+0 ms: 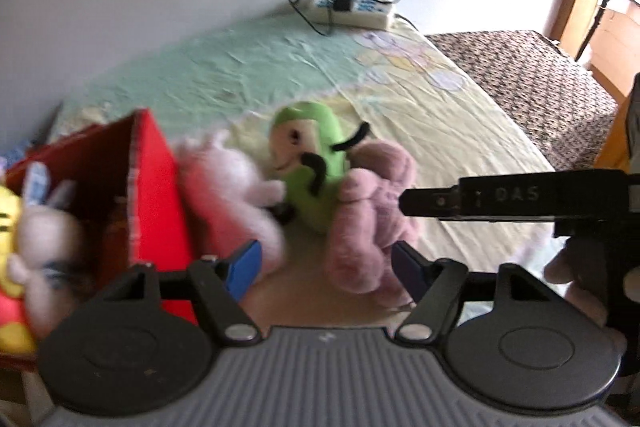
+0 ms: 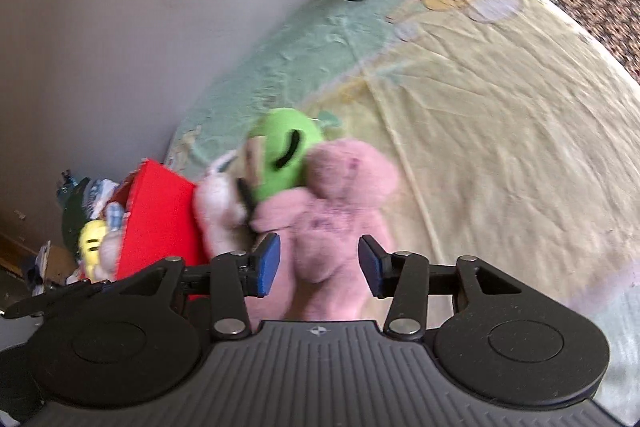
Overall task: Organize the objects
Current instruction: 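Lower the right gripper onto the pink teddy bear and close on it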
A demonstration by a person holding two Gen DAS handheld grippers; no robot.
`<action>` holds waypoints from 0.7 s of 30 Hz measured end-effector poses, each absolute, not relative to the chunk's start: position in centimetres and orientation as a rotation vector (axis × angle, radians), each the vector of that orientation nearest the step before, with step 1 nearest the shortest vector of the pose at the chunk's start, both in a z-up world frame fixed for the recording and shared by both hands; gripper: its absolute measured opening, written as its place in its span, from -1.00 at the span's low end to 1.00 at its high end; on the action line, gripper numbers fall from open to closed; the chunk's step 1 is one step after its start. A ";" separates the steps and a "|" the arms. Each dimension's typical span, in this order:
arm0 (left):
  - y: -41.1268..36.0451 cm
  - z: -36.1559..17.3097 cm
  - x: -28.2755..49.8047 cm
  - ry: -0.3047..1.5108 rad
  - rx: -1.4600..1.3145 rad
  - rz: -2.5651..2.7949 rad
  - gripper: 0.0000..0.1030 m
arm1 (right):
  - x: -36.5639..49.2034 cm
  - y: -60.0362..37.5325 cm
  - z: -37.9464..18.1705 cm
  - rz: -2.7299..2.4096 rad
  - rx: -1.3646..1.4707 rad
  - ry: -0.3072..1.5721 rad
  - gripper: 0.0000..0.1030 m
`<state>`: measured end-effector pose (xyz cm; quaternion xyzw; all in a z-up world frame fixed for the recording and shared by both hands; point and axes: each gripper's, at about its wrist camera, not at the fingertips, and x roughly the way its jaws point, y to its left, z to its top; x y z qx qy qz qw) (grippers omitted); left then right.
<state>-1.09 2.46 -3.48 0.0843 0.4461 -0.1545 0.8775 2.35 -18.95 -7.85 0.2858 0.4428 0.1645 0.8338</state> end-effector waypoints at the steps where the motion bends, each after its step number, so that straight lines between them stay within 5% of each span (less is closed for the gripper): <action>1: 2.1 -3.8 -0.7 0.937 0.172 -0.328 0.33 | 2.5 -19.2 -8.3 0.342 0.614 0.951 -0.07; 9: 0.4 -5.8 2.3 0.986 0.127 -0.382 0.11 | 3.9 -20.0 -11.2 0.349 0.680 1.033 -0.07; 21: 0.5 -8.0 4.7 1.045 0.071 -0.410 0.08 | 5.5 -20.3 -12.6 0.407 0.767 1.057 0.07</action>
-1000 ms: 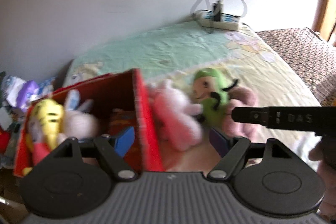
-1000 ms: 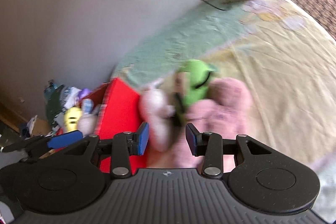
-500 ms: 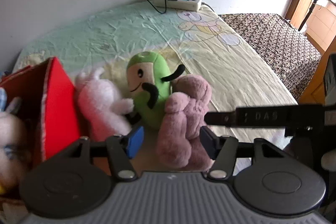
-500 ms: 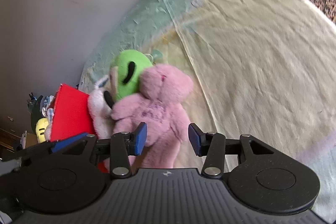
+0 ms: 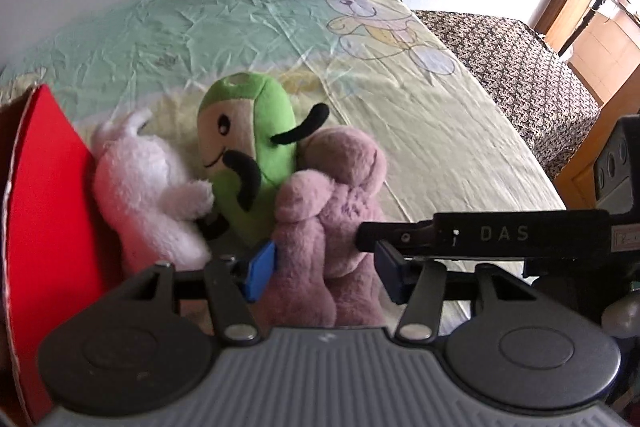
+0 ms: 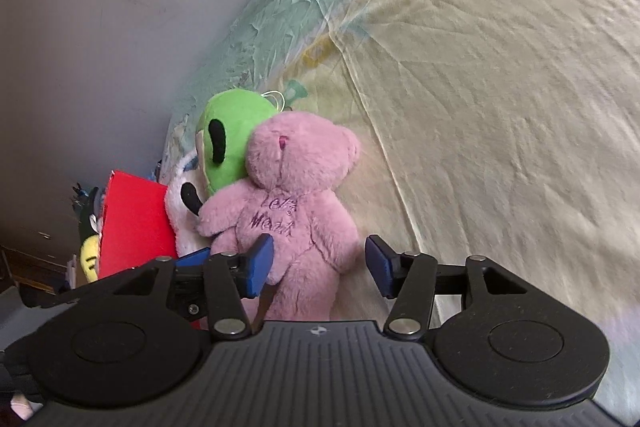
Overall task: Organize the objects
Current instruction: 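Lower the right gripper onto the pink teddy bear and close on it, then lift the pink teddy bear off the bed with the right gripper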
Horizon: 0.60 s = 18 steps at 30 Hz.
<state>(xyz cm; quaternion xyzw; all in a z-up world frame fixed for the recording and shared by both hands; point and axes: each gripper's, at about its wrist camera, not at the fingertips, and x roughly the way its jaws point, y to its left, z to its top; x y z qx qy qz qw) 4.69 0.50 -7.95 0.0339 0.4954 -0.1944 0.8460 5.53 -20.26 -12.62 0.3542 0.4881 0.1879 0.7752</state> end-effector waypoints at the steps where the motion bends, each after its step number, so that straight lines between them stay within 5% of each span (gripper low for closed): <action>1: 0.6 -8.0 4.9 1.043 0.069 -0.413 0.08 | 5.6 -20.3 -12.7 0.416 0.769 1.053 0.07; 6: 1.8 -8.4 5.8 1.053 0.027 -0.430 0.08 | 6.3 -20.6 -13.2 0.482 0.814 1.046 0.07; 13: 2.0 -10.0 6.7 1.120 0.007 -0.439 0.02 | 7.1 -19.0 -13.3 0.537 0.805 1.045 0.35; 18: 0.7 -9.8 6.4 1.088 0.122 -0.403 -0.07 | 7.0 -18.7 -13.1 0.536 0.759 1.037 0.26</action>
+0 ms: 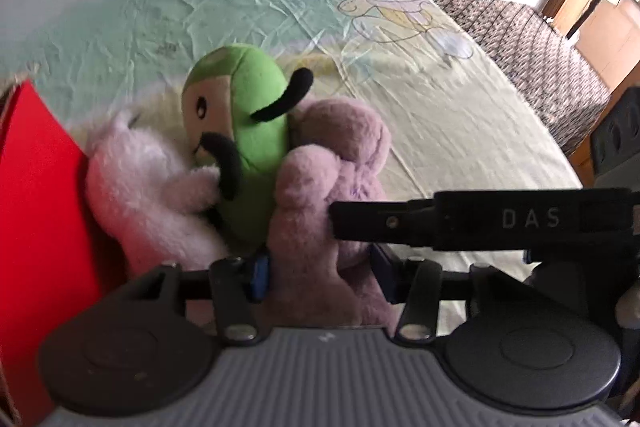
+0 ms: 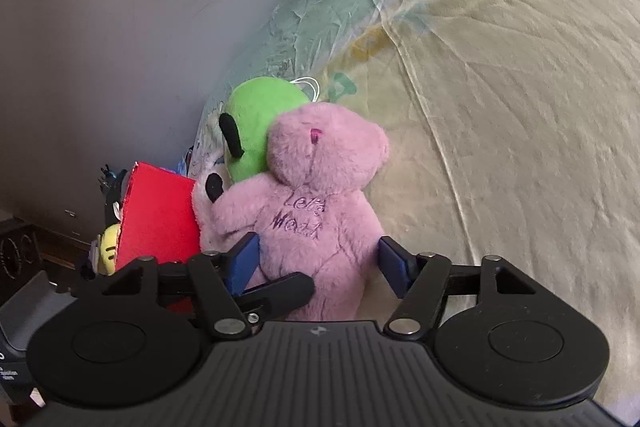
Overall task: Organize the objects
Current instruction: 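Lift the pink teddy bear off the bed with the right gripper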
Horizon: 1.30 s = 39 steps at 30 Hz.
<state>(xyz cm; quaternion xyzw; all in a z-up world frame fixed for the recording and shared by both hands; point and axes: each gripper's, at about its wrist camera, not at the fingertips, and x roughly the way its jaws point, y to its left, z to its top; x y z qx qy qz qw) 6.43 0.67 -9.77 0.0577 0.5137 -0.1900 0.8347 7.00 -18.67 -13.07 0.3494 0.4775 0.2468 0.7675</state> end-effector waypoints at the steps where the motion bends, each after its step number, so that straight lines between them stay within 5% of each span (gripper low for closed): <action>1: 0.7 -9.7 6.4 1.088 0.126 -0.403 -0.14 | 6.9 -18.9 -13.2 0.538 0.772 1.044 0.21; 6: 0.3 -9.0 5.2 1.067 0.158 -0.420 -0.27 | 5.8 -20.0 -12.7 0.559 0.780 1.059 0.06; 8: -0.3 -8.9 4.5 1.064 0.172 -0.433 -0.27 | 5.0 -20.4 -12.2 0.594 0.786 1.048 -0.30; 10: -0.9 -8.5 3.3 1.047 0.193 -0.450 -0.27 | 4.2 -20.8 -11.6 0.600 0.780 1.042 -0.41; 29: 1.8 -8.1 -5.0 1.091 0.127 -0.569 -0.25 | -2.1 -17.3 -9.9 0.689 0.526 1.123 -0.36; 33: 2.5 -9.0 -5.7 1.109 0.139 -0.531 -0.10 | -2.3 -16.6 -9.7 0.702 0.509 1.103 -0.19; 35: 2.9 -9.0 -5.5 1.091 0.136 -0.503 0.09 | -2.0 -16.9 -9.5 0.683 0.537 1.076 -0.04; 37: 3.4 -8.6 -5.4 1.046 0.130 -0.477 0.52 | -1.6 -17.3 -9.4 0.645 0.546 1.049 0.13; 39: 3.8 -8.2 -5.2 1.019 0.130 -0.459 0.65 | -1.4 -17.6 -9.4 0.625 0.561 1.034 0.21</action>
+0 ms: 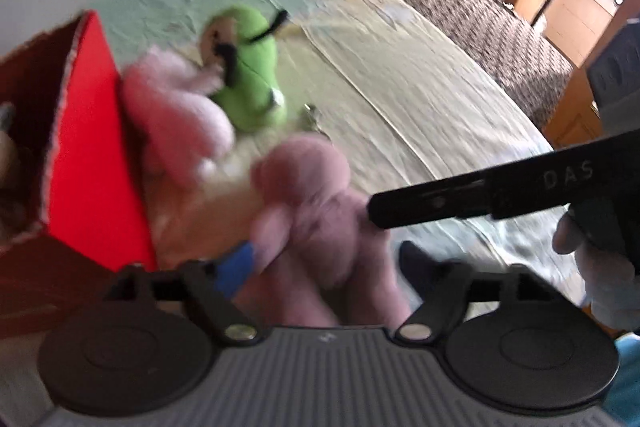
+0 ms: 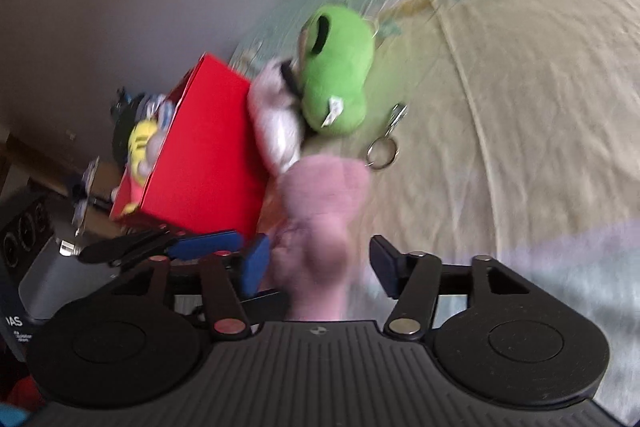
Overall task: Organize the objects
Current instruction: 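Lift the pink teddy bear off the bed with the right gripper, then carry the pink teddy bear over the red box with the right gripper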
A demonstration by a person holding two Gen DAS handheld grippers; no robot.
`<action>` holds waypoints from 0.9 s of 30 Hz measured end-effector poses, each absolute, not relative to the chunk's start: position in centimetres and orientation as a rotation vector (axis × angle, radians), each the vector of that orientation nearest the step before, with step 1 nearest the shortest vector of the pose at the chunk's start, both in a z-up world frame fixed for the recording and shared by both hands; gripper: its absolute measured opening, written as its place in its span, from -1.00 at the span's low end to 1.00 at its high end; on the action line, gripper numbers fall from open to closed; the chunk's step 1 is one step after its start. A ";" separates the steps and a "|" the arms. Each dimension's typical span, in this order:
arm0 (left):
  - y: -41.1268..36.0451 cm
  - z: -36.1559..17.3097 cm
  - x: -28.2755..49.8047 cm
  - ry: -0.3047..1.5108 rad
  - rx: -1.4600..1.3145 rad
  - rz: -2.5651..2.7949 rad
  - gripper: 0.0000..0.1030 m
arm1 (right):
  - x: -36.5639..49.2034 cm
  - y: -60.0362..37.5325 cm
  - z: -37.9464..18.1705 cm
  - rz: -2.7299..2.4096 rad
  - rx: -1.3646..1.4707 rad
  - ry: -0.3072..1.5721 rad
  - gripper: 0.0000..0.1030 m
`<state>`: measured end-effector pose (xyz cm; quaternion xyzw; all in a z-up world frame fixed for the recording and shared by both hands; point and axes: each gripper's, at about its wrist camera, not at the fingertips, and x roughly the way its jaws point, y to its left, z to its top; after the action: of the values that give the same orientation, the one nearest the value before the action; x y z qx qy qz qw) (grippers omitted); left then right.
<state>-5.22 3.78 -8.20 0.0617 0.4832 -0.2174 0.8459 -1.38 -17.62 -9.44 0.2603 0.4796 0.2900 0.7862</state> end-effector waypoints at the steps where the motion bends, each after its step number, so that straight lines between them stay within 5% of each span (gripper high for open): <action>1: 3.9 -8.1 -5.2 1.014 0.131 -0.458 0.67 | -1.2 -17.7 -9.7 0.627 0.569 1.039 0.22; 11: 3.8 -10.5 -4.4 1.051 0.137 -0.446 0.75 | 0.0 -15.2 -12.4 0.602 0.618 1.104 0.22; 27: 4.6 -9.3 -5.6 1.040 0.106 -0.554 0.43 | -3.7 -14.5 -9.4 0.537 0.607 1.078 -0.11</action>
<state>-5.65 4.61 -9.25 0.0498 0.4904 -0.2613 0.8299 -3.69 -14.46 -9.44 0.2811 0.4989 0.2486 0.7812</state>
